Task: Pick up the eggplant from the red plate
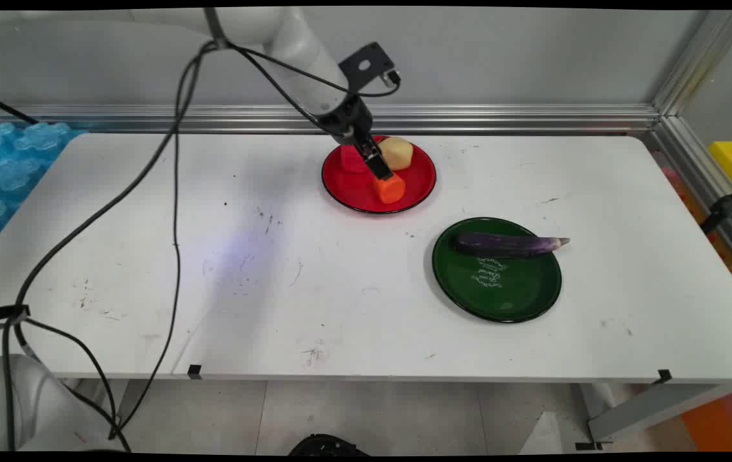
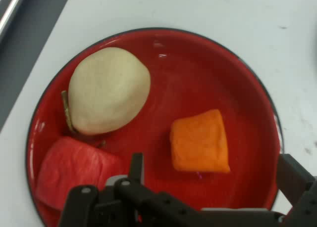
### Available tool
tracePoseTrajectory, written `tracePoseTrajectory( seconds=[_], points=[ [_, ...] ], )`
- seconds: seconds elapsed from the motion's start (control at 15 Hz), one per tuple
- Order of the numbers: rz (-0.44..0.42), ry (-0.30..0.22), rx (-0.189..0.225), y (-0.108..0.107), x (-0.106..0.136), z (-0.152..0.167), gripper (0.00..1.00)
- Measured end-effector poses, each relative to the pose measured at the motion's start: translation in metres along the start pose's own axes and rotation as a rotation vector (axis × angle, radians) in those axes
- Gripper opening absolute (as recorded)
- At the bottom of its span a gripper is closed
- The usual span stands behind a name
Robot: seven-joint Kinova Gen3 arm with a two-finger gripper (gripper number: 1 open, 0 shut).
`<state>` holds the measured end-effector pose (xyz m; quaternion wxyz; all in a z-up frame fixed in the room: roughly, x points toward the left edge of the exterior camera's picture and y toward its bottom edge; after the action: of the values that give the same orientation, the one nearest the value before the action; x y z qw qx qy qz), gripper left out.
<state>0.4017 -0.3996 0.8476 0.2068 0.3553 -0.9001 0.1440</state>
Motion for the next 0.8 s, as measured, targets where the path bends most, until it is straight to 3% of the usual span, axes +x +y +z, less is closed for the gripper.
tracePoseTrajectory(
  seconds=[0.4, 0.8],
  points=[
    [0.122, 0.030, -0.038, -0.005, -0.015, -0.067, 1.00],
    [0.236, 0.077, -0.092, -0.004, -0.023, -0.111, 1.00]
  ],
)
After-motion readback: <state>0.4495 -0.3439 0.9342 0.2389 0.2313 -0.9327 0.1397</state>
